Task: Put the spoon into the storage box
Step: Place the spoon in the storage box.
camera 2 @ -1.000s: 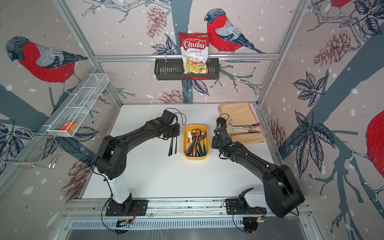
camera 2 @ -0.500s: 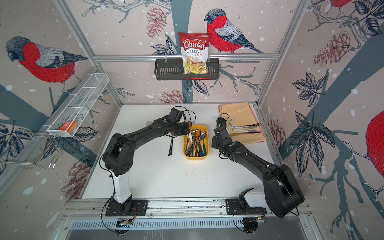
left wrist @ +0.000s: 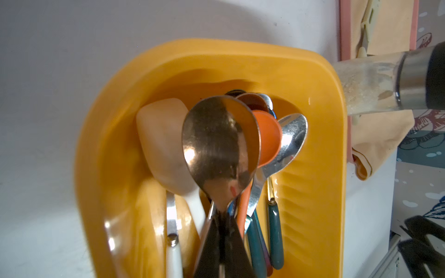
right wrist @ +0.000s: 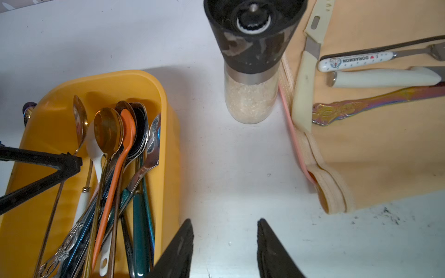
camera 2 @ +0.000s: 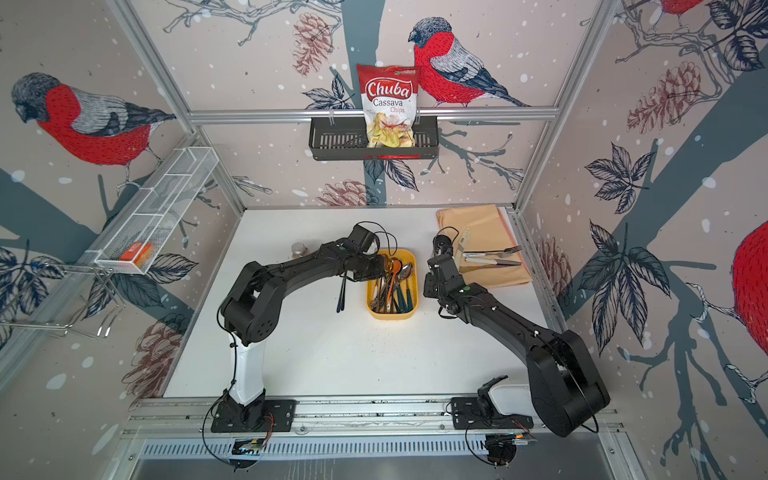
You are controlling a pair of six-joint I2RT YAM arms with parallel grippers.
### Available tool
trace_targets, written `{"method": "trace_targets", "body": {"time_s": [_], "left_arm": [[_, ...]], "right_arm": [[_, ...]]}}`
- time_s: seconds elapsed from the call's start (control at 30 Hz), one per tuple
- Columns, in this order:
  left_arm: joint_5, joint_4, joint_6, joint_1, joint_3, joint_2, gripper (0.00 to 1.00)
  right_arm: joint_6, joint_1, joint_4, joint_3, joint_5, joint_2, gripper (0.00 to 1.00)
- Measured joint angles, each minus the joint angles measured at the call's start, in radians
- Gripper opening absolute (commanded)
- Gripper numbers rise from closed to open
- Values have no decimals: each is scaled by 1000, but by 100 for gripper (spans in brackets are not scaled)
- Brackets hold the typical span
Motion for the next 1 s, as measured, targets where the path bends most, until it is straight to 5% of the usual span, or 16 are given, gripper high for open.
{"method": "trace_targets", "body": {"time_s": [0.33,0.67,1.0], "left_arm": [[-4,-18,-3,-1,9,27,0],[-6,-35,6,-8,27,21,27],[-167,-124,112,-10,55,-132,30]], "right_arm": [[0,2,-6,-3,0,0,45],[0,6,-6,-2,0,4,45],[0,16,-10,27,0,27,45]]}}
